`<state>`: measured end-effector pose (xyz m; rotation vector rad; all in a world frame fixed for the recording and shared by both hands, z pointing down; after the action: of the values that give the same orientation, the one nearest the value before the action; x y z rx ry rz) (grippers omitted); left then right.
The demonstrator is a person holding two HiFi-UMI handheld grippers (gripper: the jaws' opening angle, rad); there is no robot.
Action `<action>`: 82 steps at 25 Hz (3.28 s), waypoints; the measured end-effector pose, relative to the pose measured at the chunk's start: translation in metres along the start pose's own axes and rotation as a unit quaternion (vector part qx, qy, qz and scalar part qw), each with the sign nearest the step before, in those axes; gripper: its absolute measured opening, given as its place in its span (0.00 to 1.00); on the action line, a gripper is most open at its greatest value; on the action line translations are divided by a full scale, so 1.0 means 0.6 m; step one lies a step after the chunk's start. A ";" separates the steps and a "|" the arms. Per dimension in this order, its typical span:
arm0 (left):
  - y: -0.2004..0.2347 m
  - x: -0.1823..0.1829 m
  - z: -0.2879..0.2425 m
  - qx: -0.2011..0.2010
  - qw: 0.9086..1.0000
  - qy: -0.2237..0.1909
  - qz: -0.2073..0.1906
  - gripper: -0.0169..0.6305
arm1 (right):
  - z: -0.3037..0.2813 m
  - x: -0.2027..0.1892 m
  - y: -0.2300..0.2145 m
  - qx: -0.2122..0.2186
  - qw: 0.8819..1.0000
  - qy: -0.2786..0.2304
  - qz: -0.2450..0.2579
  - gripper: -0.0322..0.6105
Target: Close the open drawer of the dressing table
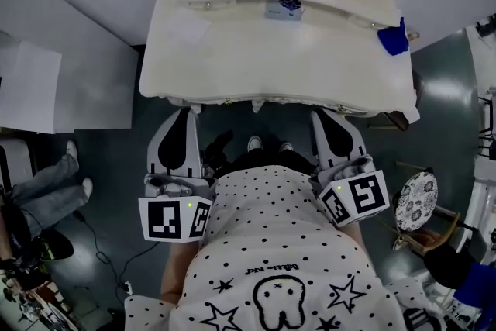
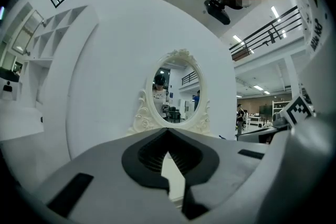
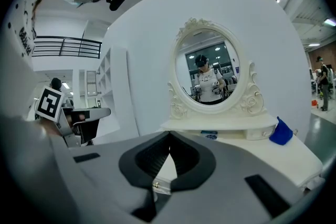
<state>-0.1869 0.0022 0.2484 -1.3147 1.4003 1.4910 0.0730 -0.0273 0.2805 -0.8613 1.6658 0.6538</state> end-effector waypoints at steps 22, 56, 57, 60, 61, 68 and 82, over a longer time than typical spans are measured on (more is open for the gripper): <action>0.027 0.001 0.015 0.033 0.999 -0.006 0.012 0.04 | -0.003 -0.004 0.004 0.001 1.000 0.008 0.002 0.06; 0.028 0.007 0.012 0.027 0.999 -0.013 0.026 0.05 | -0.007 -0.002 0.005 0.002 1.000 0.014 0.005 0.06; 0.028 0.006 0.011 0.026 0.999 -0.012 0.026 0.05 | -0.007 -0.002 0.005 0.003 1.000 0.015 0.005 0.06; 0.028 0.005 0.010 0.025 0.999 -0.011 0.027 0.05 | -0.008 -0.002 0.006 0.003 1.000 0.015 0.004 0.06; 0.028 0.005 0.010 0.025 0.999 -0.012 0.027 0.05 | -0.008 -0.003 0.005 0.003 1.000 0.016 0.004 0.06; 0.028 0.005 0.010 0.025 0.999 -0.011 0.028 0.05 | -0.008 -0.003 0.006 0.003 1.000 0.017 0.005 0.06; 0.028 0.010 0.010 0.030 0.999 -0.011 0.027 0.05 | -0.009 -0.002 0.004 0.005 1.000 0.022 0.005 0.06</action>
<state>-0.2056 0.0040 0.2469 -1.2288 1.4659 1.4837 0.0681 -0.0299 0.2828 -0.8668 1.7119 0.6371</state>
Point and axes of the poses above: the fingertips, and each gripper's own axes: z backward along the fingers, y to its left, x out of its top, the point moved 7 cm from there along z, backward along the fingers, and after that the axes turned 10 degrees about z, right-handed, at the moved point
